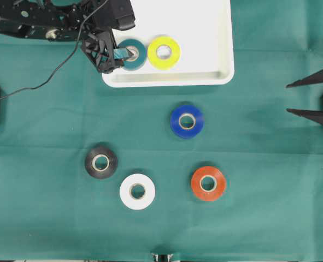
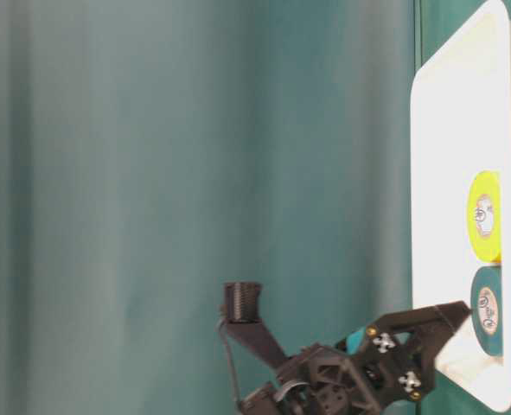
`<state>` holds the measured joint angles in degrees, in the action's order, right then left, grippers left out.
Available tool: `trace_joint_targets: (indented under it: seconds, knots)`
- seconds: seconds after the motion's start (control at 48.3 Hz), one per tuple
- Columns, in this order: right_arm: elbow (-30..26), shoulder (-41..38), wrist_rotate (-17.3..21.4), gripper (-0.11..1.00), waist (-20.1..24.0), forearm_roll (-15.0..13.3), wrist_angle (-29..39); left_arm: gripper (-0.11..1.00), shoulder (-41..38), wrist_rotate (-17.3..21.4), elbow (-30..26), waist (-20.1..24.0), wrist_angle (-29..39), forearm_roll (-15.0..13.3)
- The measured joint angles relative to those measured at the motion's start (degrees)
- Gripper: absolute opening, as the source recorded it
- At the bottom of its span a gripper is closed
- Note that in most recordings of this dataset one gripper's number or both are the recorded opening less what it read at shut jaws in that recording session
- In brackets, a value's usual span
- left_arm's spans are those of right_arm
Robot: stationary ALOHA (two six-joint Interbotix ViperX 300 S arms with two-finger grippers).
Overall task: Put the tape into the white case with the left arm.
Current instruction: 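Release the teal roll and withdraw the left gripper, then move the left gripper to the black roll and grip its core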
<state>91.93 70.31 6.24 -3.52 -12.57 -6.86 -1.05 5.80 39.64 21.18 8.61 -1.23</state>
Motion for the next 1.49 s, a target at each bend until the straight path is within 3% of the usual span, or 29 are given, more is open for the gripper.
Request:
trace_joint_targets:
  seconds: [0.29,0.663,1.492]
  knots:
    - [0.0,0.0,0.0,0.99,-0.09,0.09,0.0,0.98,4.66,-0.18,1.23,-3.6,0.0,0.0]
    - [-0.09,0.0,-0.09,0.99,-0.09,0.0,0.09,0.98,7.82,-0.26,2.55,-12.3,0.0,0.0]
    - [0.0,0.0,0.0,0.99,-0.09,0.0,0.0,0.98,8.96,-0.18,2.9,-27.33,0.0,-0.09]
